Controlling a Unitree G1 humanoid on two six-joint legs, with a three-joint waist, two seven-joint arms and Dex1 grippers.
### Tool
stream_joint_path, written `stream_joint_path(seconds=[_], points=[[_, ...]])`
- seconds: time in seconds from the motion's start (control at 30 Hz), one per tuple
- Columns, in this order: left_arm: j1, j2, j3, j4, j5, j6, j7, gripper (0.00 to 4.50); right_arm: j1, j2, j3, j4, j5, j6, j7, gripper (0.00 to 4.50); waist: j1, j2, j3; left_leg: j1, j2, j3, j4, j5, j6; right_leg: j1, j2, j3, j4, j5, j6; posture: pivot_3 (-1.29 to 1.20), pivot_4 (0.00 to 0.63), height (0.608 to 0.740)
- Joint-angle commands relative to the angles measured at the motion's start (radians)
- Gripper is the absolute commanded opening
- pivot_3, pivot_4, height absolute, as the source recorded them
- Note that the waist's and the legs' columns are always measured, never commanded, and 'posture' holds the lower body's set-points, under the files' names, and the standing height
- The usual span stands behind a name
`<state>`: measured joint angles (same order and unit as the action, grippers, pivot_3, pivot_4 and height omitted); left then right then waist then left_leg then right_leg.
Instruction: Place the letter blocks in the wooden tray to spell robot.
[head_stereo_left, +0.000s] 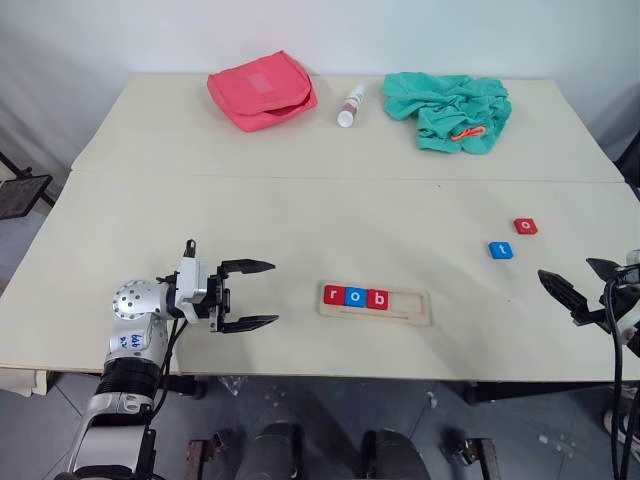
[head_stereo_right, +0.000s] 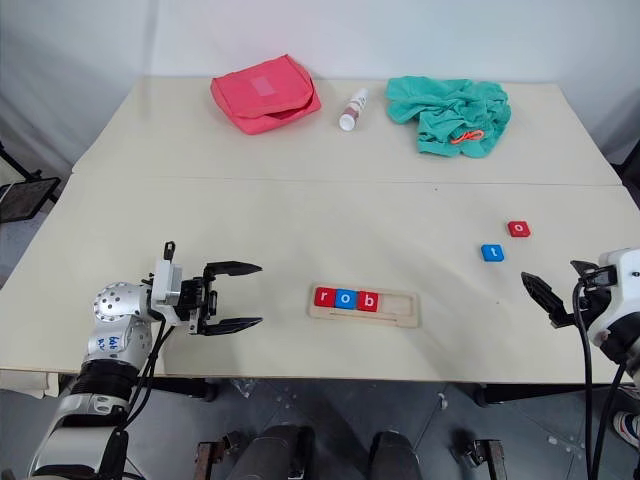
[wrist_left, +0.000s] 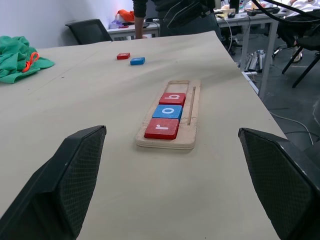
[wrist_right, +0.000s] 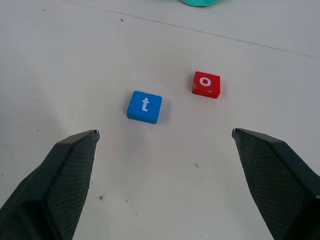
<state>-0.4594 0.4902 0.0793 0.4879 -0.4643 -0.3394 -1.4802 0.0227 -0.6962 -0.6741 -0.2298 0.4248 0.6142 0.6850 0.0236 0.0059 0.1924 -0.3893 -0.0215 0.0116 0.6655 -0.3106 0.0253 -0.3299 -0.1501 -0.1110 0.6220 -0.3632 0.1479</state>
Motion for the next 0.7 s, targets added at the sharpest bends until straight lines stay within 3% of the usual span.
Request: stream_joint_path(seconds=[0.03, 0.53, 0.7], points=[[-0.01, 0.011, 0.016, 0.001, -0.003, -0.009, -0.006, 4.5, 0.007, -0.013, -0.028, -0.02, 0.028, -0.013, -0.011, 4.45, 0.0, 0.0, 0.0, 0.0, 0.0, 0.0, 0.0, 0.0, 0.0, 0.0, 0.0, 0.0, 0.0, 0.0, 0.0, 0.0, 0.15, 0.74], [-0.015, 0.017, 0.019, 0.003, -0.001, -0.009, -0.004, 4.5, 0.02, -0.02, -0.009, -0.039, 0.042, 0.0, -0.02, 4.45, 0.0, 0.0, 0.0, 0.0, 0.0, 0.0, 0.0, 0.0, 0.0, 0.0, 0.0, 0.0, 0.0, 0.0, 0.0, 0.0, 0.15, 0.74], [-0.022, 0.012, 0.018, 0.003, 0.001, -0.012, 0.002, 4.5, -0.119, -0.046, 0.082, 0.065, 0.02, 0.058, -0.074, 4.45, -0.006, 0.0, 0.0, 0.0, 0.0, 0.001, 0.001, 0.0, 0.0, 0.0, 0.0, 0.0, 0.0, 0.0, 0.0, 0.0, 0.15, 0.74]])
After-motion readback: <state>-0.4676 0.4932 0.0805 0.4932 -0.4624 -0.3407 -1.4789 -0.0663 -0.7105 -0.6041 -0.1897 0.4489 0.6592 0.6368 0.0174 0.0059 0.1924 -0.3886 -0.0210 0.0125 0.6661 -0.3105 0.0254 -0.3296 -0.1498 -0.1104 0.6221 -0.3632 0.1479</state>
